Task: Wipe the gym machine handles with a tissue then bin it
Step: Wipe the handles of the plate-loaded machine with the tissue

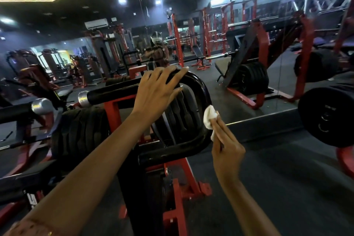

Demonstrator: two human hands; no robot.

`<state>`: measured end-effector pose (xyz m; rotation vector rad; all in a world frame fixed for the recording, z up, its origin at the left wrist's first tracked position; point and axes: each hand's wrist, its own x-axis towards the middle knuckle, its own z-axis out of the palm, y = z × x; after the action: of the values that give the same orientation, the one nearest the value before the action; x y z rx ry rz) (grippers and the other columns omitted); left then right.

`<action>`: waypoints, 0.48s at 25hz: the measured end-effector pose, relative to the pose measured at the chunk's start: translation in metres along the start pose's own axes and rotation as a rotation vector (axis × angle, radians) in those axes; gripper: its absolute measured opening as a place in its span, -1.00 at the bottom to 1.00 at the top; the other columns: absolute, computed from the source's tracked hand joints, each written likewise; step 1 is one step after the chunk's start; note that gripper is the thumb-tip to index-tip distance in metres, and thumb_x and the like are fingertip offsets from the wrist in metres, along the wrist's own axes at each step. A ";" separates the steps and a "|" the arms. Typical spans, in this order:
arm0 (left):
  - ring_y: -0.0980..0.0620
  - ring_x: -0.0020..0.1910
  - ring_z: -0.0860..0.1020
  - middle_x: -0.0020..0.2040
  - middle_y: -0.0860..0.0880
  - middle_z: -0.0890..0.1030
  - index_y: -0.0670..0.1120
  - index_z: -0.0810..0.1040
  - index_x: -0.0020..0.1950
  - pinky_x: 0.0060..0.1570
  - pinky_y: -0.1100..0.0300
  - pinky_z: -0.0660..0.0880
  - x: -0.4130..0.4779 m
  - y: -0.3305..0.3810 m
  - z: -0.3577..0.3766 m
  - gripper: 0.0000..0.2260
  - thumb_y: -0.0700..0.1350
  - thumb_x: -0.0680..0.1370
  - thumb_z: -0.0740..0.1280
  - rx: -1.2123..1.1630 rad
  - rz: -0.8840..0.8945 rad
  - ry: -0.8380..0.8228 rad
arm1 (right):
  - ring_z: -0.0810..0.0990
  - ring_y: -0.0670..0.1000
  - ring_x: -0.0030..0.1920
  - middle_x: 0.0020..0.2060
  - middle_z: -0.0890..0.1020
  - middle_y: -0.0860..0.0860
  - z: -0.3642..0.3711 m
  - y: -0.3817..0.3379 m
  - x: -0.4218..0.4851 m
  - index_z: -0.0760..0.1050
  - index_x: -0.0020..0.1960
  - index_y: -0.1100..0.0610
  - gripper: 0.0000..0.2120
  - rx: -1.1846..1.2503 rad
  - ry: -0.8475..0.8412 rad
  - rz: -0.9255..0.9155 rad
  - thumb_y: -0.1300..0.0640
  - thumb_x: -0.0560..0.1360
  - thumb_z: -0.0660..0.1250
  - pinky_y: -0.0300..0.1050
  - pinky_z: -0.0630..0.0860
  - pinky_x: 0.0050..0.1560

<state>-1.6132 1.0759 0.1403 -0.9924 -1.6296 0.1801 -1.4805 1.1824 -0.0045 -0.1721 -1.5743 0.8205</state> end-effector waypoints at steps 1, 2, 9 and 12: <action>-0.10 0.06 0.51 0.20 -0.09 0.50 -0.03 0.29 0.40 -0.04 0.03 0.45 0.000 0.000 0.000 -0.57 0.05 0.55 0.15 -0.005 -0.004 0.001 | 0.47 -0.03 0.21 0.16 0.51 0.10 -0.004 0.000 -0.008 0.42 0.18 0.24 -0.56 -0.001 -0.008 0.005 0.46 0.34 0.37 -0.50 0.36 0.17; -0.10 0.06 0.51 0.20 -0.09 0.50 -0.03 0.29 0.40 -0.03 0.03 0.45 0.000 0.000 0.000 -0.58 0.05 0.55 0.15 -0.011 -0.006 0.000 | 0.46 -0.03 0.21 0.16 0.52 0.11 -0.006 -0.001 -0.010 0.44 0.18 0.24 -0.57 -0.002 -0.023 -0.012 0.44 0.34 0.38 -0.49 0.36 0.17; -0.12 0.20 0.47 0.29 -0.11 0.46 -0.05 0.24 0.43 0.11 0.00 0.41 -0.003 0.001 -0.007 -0.53 0.06 0.55 0.11 -0.040 -0.020 -0.082 | 0.42 0.06 0.07 0.12 0.62 0.05 -0.008 -0.002 0.060 0.57 0.13 0.21 -0.70 -0.620 -0.256 -0.722 0.30 0.40 0.30 -0.12 0.56 -0.09; -0.13 0.43 0.25 0.45 -0.13 0.30 -0.04 0.16 0.48 0.39 -0.08 0.17 -0.020 0.016 -0.017 -0.51 0.08 0.58 0.11 -0.143 -0.114 -0.099 | 0.33 0.08 -0.05 0.10 0.63 0.07 -0.024 -0.010 0.051 0.59 0.08 0.24 -0.63 -0.812 -0.388 -0.842 0.31 0.28 0.31 -0.18 0.57 -0.20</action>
<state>-1.5914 1.0656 0.1216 -1.0082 -1.8045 0.0358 -1.4652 1.2125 0.0415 0.0876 -2.0331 -0.4927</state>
